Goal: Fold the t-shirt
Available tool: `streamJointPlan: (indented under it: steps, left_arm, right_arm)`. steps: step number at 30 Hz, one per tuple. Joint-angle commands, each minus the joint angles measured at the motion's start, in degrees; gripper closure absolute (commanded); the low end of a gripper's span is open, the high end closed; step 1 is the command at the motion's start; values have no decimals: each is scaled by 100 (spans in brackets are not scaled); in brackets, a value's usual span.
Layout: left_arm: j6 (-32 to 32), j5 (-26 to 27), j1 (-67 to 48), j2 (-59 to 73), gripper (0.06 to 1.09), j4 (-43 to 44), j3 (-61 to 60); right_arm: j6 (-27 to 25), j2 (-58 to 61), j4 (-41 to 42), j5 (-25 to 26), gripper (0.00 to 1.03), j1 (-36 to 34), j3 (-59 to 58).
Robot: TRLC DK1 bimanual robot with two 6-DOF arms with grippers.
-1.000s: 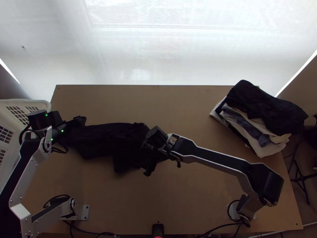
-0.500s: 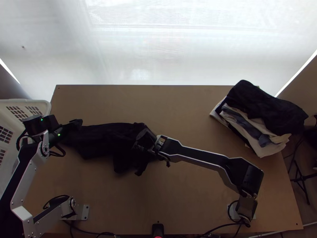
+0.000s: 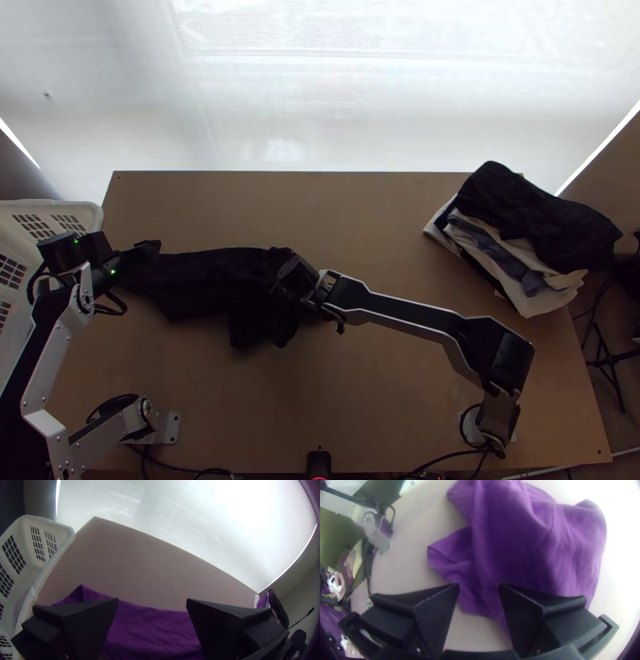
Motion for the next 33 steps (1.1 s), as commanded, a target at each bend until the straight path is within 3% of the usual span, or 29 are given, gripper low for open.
streamJointPlan:
  steps: [1,11,14,17,19,23,33]
  left_arm:
    - [20,43,33,81,10,5,46]
    - [108,105,218,89,10,-4,55]
    - [134,114,235,89,10,-223,108]
    - [196,114,262,45,10,-417,125]
    - [213,114,297,1,10,-434,117]
    - [222,131,306,-51,10,-478,178]
    - [-120,149,262,89,10,-496,556]
  right_arm:
    - [-50,148,39,125,46,-84,-27]
    - [-50,377,224,125,47,-146,25]
    - [11,377,382,178,59,-225,34]
    - [82,385,505,248,60,-313,43]
    - [135,412,523,257,68,-374,34]
    - [135,359,707,257,100,-418,-115]
    - [345,-880,707,248,100,-682,-616]
